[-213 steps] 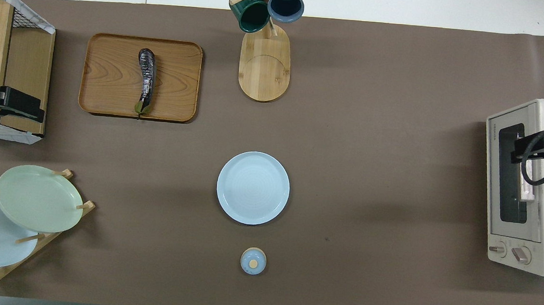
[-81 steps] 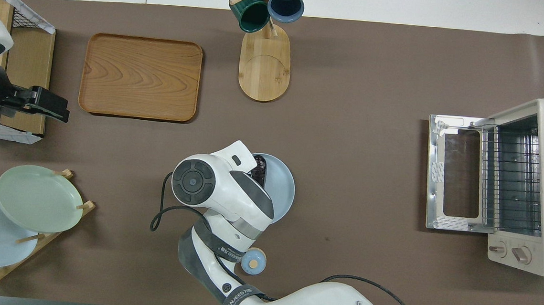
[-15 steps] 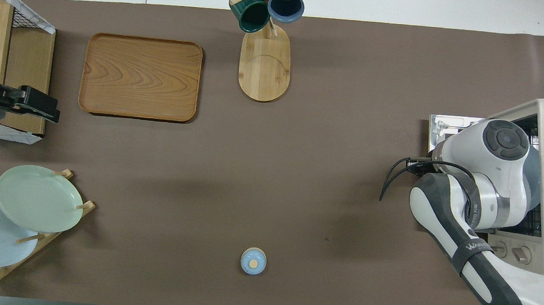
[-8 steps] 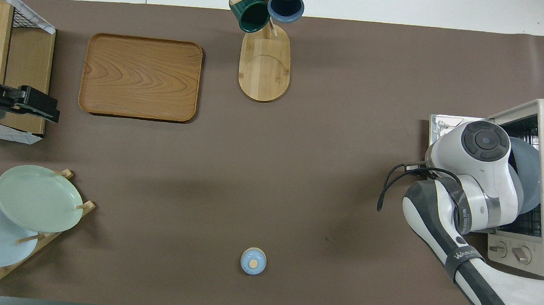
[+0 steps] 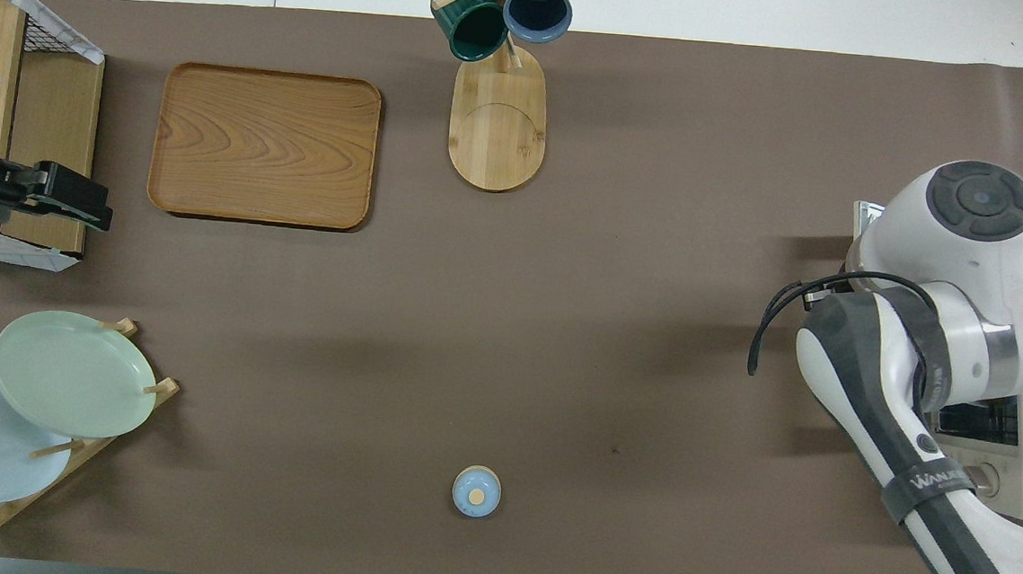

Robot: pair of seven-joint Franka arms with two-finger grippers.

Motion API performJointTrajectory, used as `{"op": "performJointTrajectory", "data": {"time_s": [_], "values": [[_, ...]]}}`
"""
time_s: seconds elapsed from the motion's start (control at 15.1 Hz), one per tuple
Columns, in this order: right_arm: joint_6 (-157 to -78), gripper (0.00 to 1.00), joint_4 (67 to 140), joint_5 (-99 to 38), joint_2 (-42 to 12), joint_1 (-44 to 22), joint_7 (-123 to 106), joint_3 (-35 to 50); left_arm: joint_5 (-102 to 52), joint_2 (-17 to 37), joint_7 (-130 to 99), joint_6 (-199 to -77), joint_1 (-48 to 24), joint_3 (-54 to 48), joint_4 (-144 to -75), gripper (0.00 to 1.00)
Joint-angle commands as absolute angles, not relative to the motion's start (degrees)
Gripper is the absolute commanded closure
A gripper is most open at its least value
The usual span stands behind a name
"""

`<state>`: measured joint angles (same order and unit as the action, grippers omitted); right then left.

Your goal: Put eggplant into oven

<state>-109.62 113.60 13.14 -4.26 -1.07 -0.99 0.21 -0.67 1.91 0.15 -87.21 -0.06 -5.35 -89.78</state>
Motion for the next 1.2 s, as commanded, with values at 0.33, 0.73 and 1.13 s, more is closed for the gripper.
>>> {"op": "performJointTrajectory", "data": {"time_s": [0.33, 0.73, 1.13], "values": [[-110.04, 1.0, 112.59, 14.15, -4.13, 7.9, -10.81, -0.53, 0.44, 1.32, 0.53, -86.66, 0.79, -6.06, -90.35, 0.0], [-107.32, 1.0, 111.45, 11.79, -3.08, 8.26, -10.81, -0.7, 0.44, 1.32, 0.53, -86.66, 0.79, -6.06, -90.35, 0.0], [-95.99, 0.59, 98.63, 6.88, -3.08, 7.47, -10.72, -0.09, 0.44, 1.32, 0.53, -86.57, 0.79, -6.06, -90.35, 0.0]]}}
